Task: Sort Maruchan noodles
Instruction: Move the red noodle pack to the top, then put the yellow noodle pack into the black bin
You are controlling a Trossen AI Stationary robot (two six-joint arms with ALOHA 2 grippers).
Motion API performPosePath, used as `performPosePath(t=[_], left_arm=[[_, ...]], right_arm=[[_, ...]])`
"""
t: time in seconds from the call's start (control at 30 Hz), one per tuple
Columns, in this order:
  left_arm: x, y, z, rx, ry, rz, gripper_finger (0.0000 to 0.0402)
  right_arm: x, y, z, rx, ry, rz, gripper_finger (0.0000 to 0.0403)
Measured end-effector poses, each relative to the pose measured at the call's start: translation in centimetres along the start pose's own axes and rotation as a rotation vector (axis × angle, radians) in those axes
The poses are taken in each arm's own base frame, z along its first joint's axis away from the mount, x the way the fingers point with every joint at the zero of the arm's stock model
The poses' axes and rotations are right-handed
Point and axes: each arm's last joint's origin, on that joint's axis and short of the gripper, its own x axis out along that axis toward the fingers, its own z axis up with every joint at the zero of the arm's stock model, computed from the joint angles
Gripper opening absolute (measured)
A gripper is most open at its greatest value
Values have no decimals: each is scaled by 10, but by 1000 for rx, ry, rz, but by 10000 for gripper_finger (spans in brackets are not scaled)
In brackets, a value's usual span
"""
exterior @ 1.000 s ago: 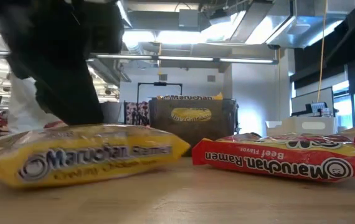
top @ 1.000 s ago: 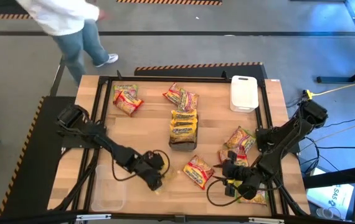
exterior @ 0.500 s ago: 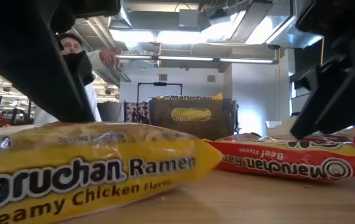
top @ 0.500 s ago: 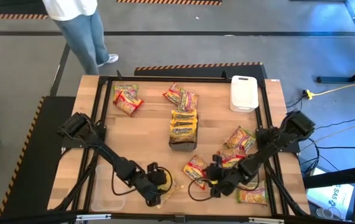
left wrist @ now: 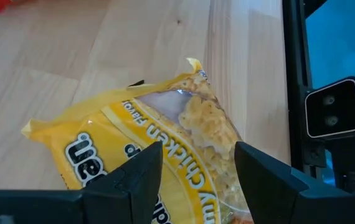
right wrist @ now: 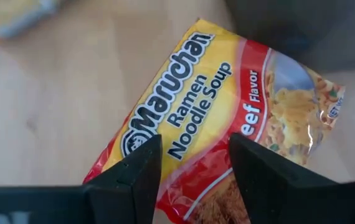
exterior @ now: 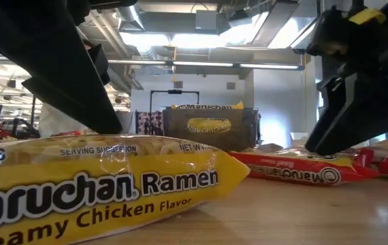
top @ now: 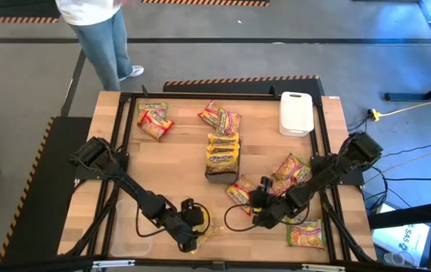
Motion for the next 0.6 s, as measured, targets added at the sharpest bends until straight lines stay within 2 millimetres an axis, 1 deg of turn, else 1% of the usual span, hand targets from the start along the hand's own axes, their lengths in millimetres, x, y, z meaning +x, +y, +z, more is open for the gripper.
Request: performPosePath(t=[0.13,0.23,0.33,0.43,0.6], left_arm=[[0,0,0,-1,-5,1,195],[-1,-2,2,0,-9,-3,195],[-4,-6,8,13,-19,-13,195],[-13,-7,14,7,-10,-6,195],[-30,-10,13,-74,31,20,195]], right_arm=[[-11,-8,-1,-11,39,-29,182],[-22,-11,5,16,27,-2,182],[-32,-8,16,49,14,67,182],[-39,0,29,89,-22,154,182],[-39,14,43,135,-136,275,186]])
